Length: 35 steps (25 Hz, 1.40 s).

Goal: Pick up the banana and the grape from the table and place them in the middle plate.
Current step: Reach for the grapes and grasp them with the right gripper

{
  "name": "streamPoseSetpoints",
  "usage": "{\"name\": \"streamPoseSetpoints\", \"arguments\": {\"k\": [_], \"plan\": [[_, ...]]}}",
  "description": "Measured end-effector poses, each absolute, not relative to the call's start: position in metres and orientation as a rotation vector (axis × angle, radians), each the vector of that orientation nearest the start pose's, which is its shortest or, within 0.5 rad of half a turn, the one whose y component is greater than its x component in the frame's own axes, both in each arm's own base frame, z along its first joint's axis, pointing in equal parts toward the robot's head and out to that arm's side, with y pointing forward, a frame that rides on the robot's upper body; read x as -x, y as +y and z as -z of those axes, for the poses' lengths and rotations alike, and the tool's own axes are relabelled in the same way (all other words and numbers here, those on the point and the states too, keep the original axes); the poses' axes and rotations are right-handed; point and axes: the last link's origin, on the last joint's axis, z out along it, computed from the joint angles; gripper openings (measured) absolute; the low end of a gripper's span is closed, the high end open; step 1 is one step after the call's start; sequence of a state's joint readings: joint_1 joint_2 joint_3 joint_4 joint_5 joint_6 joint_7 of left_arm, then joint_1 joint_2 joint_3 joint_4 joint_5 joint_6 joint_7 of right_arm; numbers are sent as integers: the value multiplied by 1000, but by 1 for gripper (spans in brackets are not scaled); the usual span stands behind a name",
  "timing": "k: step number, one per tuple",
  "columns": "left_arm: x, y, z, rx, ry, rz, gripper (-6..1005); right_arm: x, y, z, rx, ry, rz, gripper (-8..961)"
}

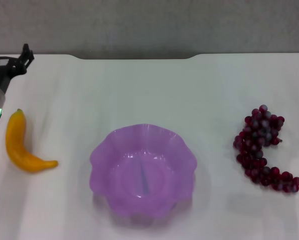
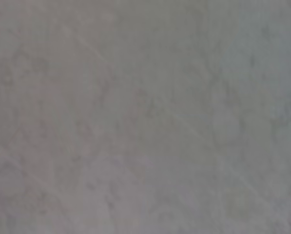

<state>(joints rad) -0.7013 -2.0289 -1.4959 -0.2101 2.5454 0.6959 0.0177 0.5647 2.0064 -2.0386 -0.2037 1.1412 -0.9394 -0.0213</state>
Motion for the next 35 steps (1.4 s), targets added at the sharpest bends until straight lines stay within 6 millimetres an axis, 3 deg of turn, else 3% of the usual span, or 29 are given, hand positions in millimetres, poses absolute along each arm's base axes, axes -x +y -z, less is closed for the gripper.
{"name": "streamPoseSetpoints", "arguments": {"k": [7, 12, 35], "plan": [[303, 422, -37, 1437, -579, 633, 894, -346, 387, -54, 1208, 705, -665, 883], [303, 426, -33, 1461, -652, 646, 894, -342, 376, -59, 1195, 618, -689, 883], [300, 429, -32, 1469, -609, 610, 894, -334, 380, -53, 1233, 595, -688, 879]]}}
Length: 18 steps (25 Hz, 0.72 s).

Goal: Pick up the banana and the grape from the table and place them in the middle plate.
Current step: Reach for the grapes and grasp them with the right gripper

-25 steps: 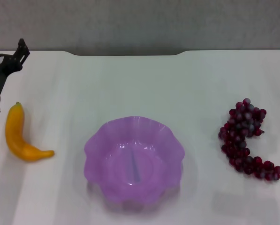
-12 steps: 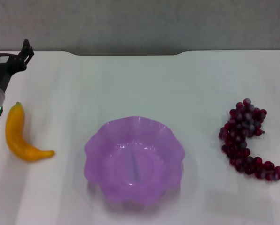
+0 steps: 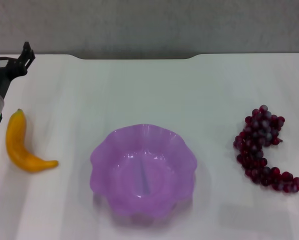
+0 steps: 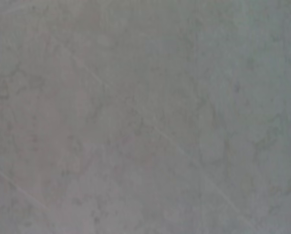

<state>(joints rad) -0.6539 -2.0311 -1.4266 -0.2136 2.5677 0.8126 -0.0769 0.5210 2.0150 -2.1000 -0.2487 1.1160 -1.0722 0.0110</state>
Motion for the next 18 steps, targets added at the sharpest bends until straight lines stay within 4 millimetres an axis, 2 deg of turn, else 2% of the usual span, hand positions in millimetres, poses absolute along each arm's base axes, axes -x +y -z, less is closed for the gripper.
{"name": "streamPoseSetpoints", "arguments": {"k": [18], "plan": [[295, 434, -25, 1517, -593, 556, 894, -336, 390, -47, 1267, 659, -645, 877]]}}
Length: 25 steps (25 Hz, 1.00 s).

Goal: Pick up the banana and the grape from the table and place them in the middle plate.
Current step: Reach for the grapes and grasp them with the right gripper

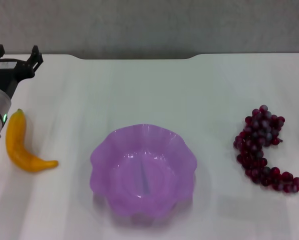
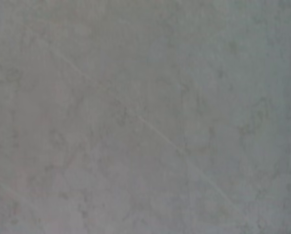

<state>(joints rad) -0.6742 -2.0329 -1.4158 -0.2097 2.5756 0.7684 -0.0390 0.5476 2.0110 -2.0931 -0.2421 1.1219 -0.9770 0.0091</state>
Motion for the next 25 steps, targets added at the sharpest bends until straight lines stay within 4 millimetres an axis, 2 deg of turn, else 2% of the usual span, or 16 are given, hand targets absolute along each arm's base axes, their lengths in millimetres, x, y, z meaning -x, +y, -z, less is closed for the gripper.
{"name": "streamPoseSetpoints", "arguments": {"k": [25], "plan": [[294, 434, -27, 1502, -584, 568, 894, -334, 390, -48, 1261, 649, -659, 873]]}}
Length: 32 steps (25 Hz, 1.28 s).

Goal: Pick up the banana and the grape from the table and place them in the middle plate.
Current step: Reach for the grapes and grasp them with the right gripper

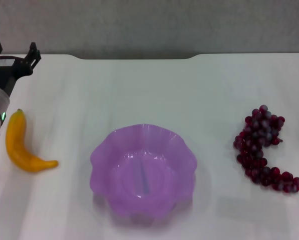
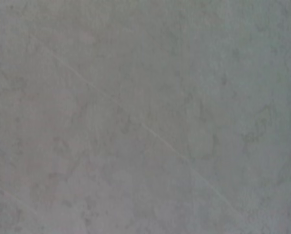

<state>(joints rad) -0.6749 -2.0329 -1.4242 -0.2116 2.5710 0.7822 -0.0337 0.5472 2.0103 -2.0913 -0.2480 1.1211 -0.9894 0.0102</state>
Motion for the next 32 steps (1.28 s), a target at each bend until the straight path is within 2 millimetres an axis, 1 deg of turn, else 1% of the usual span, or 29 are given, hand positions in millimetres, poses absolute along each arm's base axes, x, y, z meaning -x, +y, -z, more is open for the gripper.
{"name": "streamPoseSetpoints", "arguments": {"k": [11, 32], "plan": [[291, 436, -26, 1517, -565, 561, 894, -337, 387, -50, 1249, 653, -660, 872], [289, 438, -26, 1517, -566, 561, 894, -336, 389, -50, 1250, 649, -655, 869]]}}
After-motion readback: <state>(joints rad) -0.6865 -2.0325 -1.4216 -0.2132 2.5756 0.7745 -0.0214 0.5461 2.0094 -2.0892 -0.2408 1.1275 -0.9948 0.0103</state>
